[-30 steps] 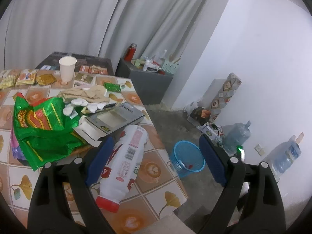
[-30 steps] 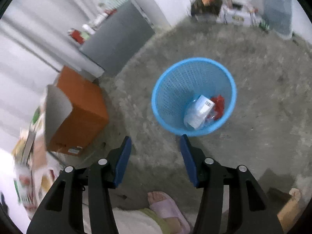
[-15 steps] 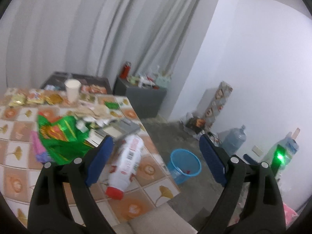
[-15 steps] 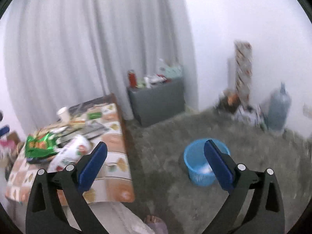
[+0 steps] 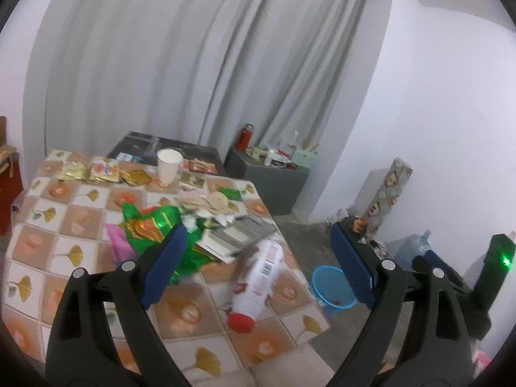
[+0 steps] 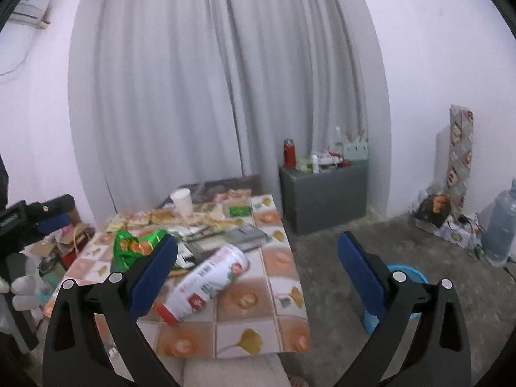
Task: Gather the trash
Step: 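Move both tools back toward the table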
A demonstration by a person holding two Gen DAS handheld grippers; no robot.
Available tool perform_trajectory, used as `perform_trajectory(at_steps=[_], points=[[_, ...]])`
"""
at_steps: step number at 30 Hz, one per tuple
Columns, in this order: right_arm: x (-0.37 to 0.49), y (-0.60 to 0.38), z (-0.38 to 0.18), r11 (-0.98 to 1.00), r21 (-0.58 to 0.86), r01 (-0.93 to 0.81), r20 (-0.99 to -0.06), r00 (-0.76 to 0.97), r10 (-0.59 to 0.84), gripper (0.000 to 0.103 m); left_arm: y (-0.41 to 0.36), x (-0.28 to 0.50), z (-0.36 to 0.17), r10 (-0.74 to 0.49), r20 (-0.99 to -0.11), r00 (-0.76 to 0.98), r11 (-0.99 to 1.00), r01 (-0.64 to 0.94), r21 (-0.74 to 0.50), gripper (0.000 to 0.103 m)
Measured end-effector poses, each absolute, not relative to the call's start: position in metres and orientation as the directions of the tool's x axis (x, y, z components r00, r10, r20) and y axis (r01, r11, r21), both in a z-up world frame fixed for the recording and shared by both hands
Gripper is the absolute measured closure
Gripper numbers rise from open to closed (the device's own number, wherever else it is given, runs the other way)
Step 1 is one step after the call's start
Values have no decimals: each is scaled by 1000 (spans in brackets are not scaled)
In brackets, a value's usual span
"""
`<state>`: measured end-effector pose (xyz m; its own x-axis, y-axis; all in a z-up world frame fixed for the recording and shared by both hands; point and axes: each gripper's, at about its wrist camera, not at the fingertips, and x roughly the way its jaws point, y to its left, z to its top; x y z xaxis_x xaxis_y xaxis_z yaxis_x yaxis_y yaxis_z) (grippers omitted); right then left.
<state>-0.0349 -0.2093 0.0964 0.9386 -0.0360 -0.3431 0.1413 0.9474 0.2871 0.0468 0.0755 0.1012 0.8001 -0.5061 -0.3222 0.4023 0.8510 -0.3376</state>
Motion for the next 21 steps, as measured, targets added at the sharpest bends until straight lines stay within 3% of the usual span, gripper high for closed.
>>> perform_trajectory(at_steps=[9, 15, 21], points=[[22, -233, 85, 892, 445, 77, -394, 911, 118, 6, 88, 84, 95, -468, -341, 815, 871, 362, -331, 17], [66, -237, 70, 864, 502, 44, -431, 878, 206, 7, 85, 132, 82, -482, -399, 780, 863, 344, -370, 17], [107, -235, 52, 835, 550, 33, -462, 845, 270, 15, 82, 189, 88, -473, -458, 753, 869, 314, -382, 17]])
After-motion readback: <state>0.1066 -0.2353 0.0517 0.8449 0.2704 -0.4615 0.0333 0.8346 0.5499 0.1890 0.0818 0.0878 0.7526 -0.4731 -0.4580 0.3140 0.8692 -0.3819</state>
